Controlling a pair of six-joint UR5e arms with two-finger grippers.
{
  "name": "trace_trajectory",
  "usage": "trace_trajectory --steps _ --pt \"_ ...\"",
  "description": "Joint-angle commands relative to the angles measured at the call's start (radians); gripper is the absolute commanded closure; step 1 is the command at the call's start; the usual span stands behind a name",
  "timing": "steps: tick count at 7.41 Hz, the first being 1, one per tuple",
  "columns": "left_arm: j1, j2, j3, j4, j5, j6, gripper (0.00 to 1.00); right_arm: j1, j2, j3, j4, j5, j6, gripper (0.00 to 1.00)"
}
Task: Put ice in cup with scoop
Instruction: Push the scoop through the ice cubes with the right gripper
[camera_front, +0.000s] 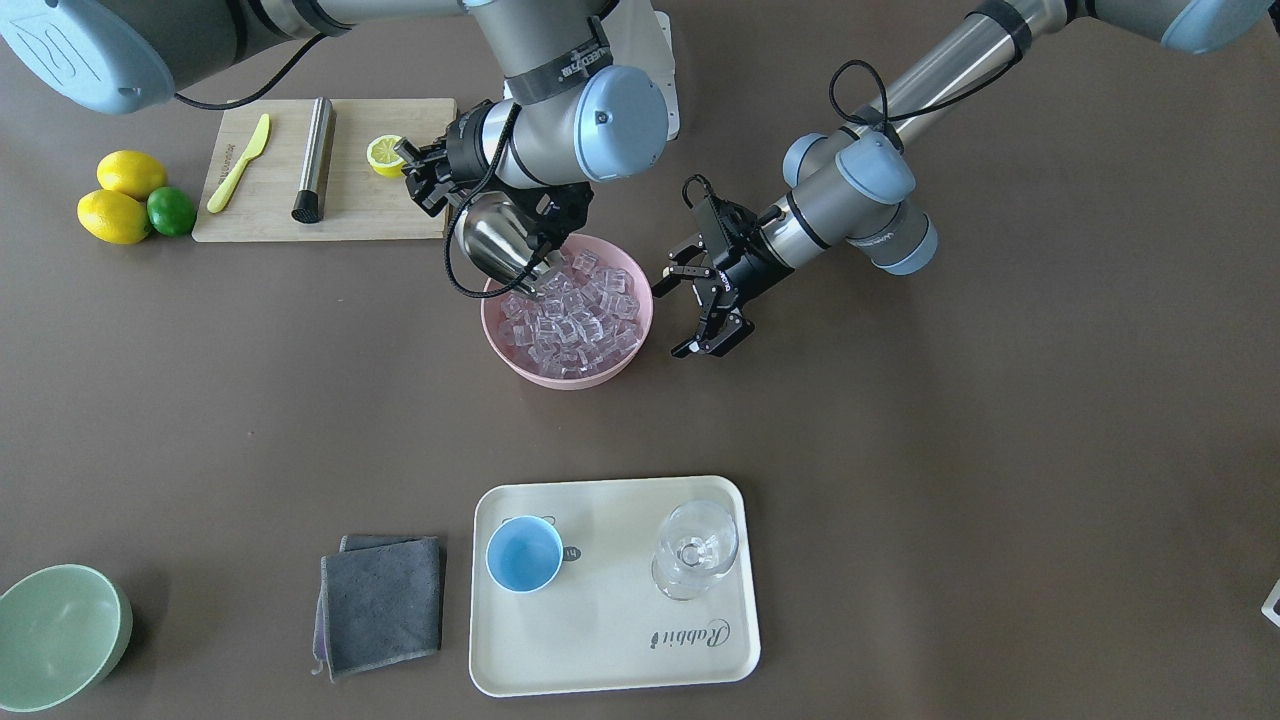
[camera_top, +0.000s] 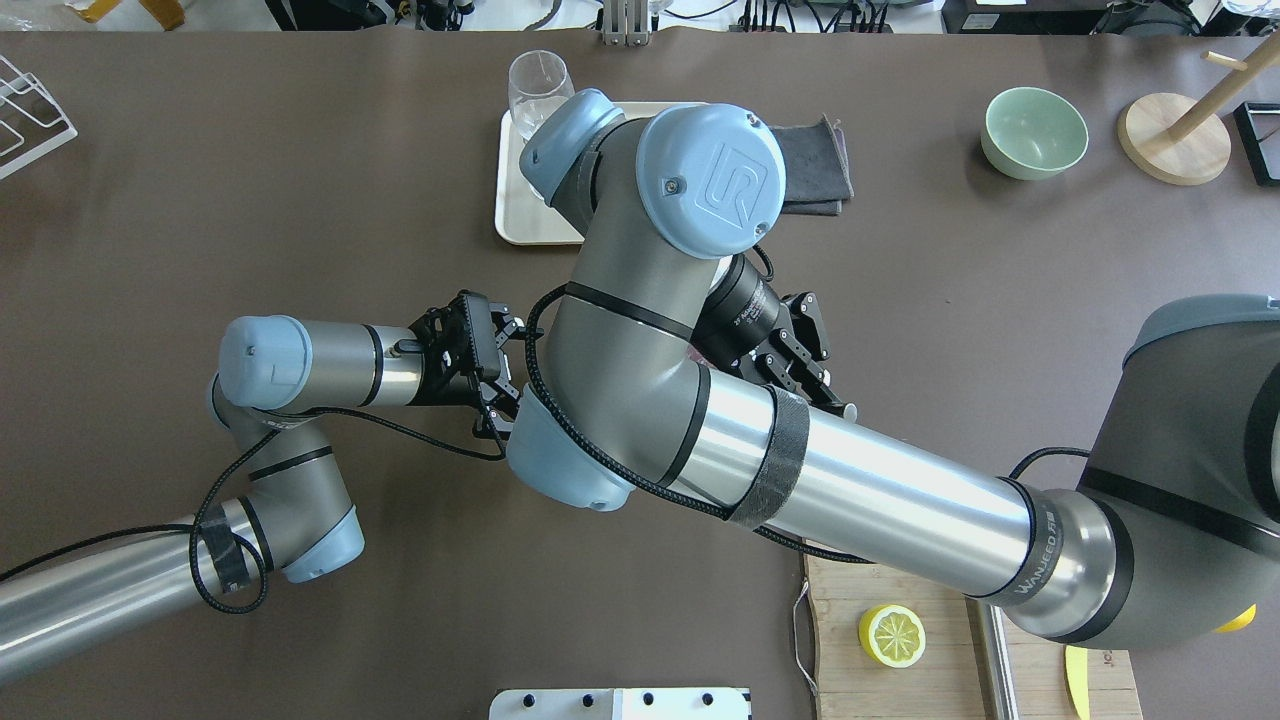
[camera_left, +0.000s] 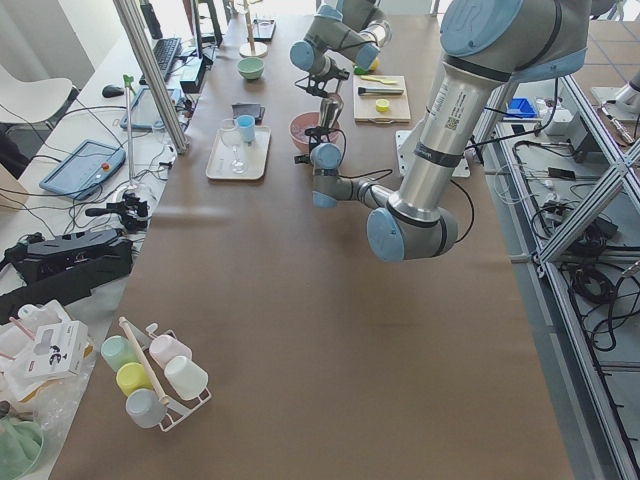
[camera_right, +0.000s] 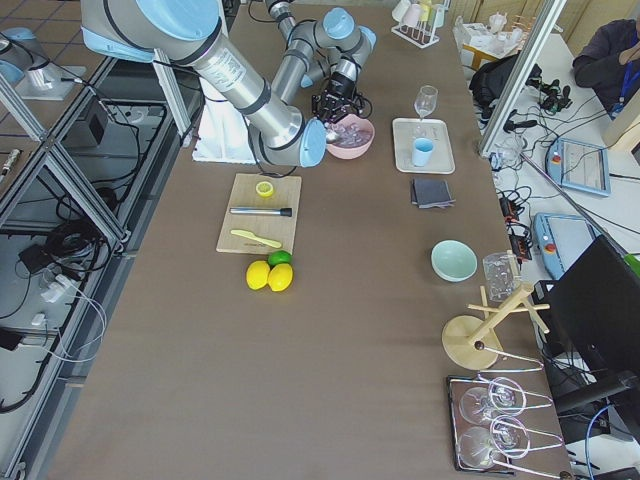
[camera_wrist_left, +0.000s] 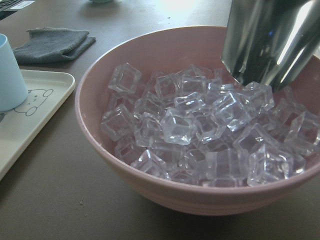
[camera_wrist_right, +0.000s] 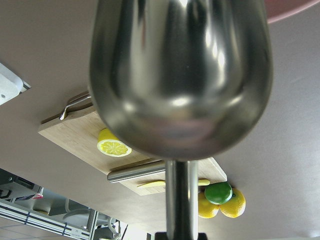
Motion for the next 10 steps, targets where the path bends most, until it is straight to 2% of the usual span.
trace_trajectory --steps 1,4,7,9,10 --pt "0.000 0.000 0.000 -0.005 0.001 -0.001 0.01 -0.006 0.000 -0.016 0.033 0.000 0.010 1.00" --pt "0.000 0.002 0.000 -0.012 0.001 -0.001 0.01 -0.007 0.000 -0.071 0.120 0.000 0.015 1.00" --pt "0.000 0.002 0.000 -0.018 0.001 -0.001 0.01 -0.007 -0.018 -0.090 0.202 0.000 0.031 1.00" --pt "0.000 0.003 0.000 -0.024 0.001 -0.001 0.01 -0.007 -0.021 -0.088 0.213 0.000 0.033 1.00" --pt "0.000 0.003 0.000 -0.025 0.001 -0.001 0.01 -0.007 -0.046 -0.073 0.264 0.000 0.035 1.00"
